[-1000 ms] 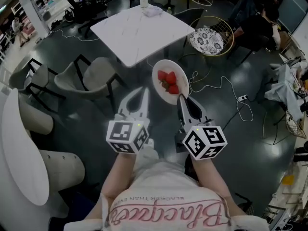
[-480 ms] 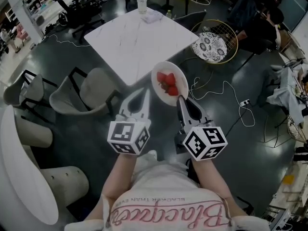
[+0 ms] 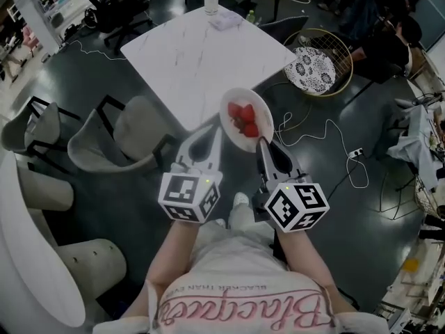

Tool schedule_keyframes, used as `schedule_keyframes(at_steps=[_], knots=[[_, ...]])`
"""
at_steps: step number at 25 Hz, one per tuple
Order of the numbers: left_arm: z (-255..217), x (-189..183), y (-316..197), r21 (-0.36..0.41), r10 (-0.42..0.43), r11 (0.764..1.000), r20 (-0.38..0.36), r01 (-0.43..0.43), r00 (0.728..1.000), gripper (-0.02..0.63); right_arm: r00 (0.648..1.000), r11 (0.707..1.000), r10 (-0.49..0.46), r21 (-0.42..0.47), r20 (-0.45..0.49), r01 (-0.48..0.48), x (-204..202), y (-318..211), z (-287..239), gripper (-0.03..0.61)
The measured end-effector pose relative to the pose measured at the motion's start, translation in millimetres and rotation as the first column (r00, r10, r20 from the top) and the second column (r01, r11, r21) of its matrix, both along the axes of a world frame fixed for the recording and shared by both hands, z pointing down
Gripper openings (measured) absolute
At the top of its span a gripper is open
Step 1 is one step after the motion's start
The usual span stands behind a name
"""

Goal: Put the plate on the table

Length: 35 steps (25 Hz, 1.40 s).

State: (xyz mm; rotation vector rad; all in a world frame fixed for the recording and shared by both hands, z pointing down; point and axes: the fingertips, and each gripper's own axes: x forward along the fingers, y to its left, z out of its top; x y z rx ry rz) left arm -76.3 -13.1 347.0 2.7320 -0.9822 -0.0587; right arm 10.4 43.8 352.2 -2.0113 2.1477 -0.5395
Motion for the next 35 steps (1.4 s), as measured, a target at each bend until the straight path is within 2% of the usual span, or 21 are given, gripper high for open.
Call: schedule_keyframes(at_steps=[11,21,29,35], knots=[[10,28,-84,-0.011,-0.055,0.998,0.039,0.055,0.998,0.002,0.999,1.0,-0.029,-0.001,0.041,0.029,41,-89,10,0.008],[15,95,-193,-0.029,-0.126,0.991,0.065,0.128,0.99,0.002,0.992,0.993,-0.115,-0.027,0.052,0.117,111,-205,15,0.008],[26,151,-289,-0.039,-0.201,0.978,0.082,0.204,0.976,0.002,0.973,0.97,-0.228,-0.073,0.045,0.231,164,-311,31,0.008],[45,164,-334,-0.055,-0.248,0.966,0.093,0.254,0.964,0.002,0.953,0.945,-0.299,-0.126,0.051,0.303,178,-363,59,0.008]])
